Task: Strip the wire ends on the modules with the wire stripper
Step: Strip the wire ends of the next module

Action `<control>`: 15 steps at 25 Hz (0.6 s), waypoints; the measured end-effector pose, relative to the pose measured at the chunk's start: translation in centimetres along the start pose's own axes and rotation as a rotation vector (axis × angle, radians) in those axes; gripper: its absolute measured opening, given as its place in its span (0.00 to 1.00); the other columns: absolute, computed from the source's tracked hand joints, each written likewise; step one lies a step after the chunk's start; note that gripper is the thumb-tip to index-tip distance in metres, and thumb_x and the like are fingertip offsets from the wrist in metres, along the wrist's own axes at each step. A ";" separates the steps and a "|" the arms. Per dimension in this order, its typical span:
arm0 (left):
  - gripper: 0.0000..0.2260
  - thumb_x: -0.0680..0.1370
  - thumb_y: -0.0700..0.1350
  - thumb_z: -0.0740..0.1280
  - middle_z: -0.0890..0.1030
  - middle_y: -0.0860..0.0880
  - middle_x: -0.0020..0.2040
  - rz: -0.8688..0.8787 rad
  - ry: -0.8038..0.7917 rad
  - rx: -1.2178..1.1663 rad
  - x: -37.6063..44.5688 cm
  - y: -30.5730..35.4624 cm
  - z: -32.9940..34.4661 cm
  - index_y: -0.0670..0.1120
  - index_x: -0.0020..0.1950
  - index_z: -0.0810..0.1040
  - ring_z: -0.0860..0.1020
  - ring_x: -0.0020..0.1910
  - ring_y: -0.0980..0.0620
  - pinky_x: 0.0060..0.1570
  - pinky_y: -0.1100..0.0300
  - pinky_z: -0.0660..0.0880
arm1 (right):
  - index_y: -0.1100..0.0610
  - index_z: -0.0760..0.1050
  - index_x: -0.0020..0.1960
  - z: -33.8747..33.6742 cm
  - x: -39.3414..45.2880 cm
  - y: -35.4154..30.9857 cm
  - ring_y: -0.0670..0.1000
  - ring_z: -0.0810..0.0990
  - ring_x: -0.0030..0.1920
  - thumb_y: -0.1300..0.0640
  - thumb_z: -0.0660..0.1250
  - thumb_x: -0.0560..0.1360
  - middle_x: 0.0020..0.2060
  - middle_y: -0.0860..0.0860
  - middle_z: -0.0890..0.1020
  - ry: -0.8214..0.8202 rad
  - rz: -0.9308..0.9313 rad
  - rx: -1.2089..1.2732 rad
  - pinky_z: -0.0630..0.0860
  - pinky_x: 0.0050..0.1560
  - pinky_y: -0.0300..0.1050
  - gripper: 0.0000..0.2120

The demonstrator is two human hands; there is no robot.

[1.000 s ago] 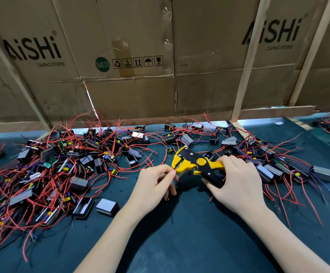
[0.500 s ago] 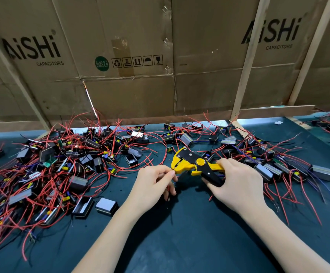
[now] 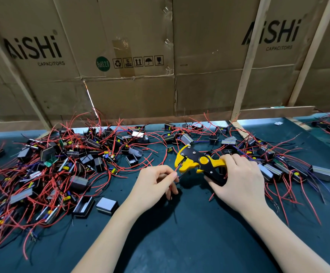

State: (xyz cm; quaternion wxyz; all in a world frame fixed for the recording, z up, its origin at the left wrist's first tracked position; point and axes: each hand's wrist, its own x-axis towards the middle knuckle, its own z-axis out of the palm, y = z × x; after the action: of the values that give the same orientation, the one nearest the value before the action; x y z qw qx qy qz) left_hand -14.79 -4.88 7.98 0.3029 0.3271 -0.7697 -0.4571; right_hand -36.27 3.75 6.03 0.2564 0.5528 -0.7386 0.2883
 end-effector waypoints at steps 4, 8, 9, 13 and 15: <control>0.11 0.81 0.38 0.62 0.83 0.44 0.32 0.001 -0.001 0.003 0.0 0.1 0.0 0.40 0.41 0.79 0.76 0.25 0.50 0.32 0.62 0.74 | 0.57 0.77 0.47 0.1 -0.1 -0.3 0.59 0.78 0.42 0.41 0.76 0.64 0.38 0.51 0.78 -0.017 -0.015 0.028 0.72 0.44 0.52 0.23; 0.11 0.81 0.37 0.61 0.83 0.43 0.32 -0.001 0.002 0.005 0.1 0.1 0.0 0.38 0.41 0.78 0.76 0.24 0.49 0.31 0.62 0.74 | 0.56 0.76 0.45 0.0 -0.1 -0.6 0.58 0.78 0.41 0.41 0.76 0.64 0.37 0.50 0.78 -0.004 -0.018 0.044 0.70 0.43 0.50 0.22; 0.11 0.81 0.36 0.61 0.83 0.43 0.32 0.001 0.002 0.006 0.0 0.2 0.0 0.38 0.40 0.78 0.76 0.24 0.49 0.31 0.62 0.74 | 0.56 0.76 0.45 -0.1 -0.1 -0.6 0.58 0.78 0.40 0.41 0.76 0.64 0.37 0.50 0.78 -0.003 -0.018 0.044 0.70 0.42 0.50 0.21; 0.11 0.81 0.36 0.61 0.83 0.43 0.31 0.001 0.003 0.000 0.0 0.2 0.0 0.37 0.40 0.78 0.76 0.24 0.50 0.31 0.62 0.73 | 0.55 0.77 0.42 -0.2 -0.2 -0.7 0.58 0.79 0.38 0.42 0.78 0.62 0.34 0.49 0.78 0.003 -0.012 0.050 0.71 0.39 0.48 0.20; 0.11 0.81 0.36 0.61 0.83 0.43 0.31 -0.001 0.001 -0.007 0.0 0.2 0.0 0.37 0.40 0.78 0.76 0.24 0.49 0.30 0.62 0.73 | 0.55 0.77 0.40 -0.3 -0.1 -0.7 0.57 0.79 0.36 0.43 0.79 0.61 0.33 0.49 0.78 0.010 -0.013 0.062 0.70 0.37 0.46 0.19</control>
State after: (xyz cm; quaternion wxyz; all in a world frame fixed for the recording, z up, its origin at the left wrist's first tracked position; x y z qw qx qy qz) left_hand -14.84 -4.85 8.15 0.3044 0.3266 -0.7676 -0.4598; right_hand -35.54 3.89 6.21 0.2445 0.5637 -0.7246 0.3121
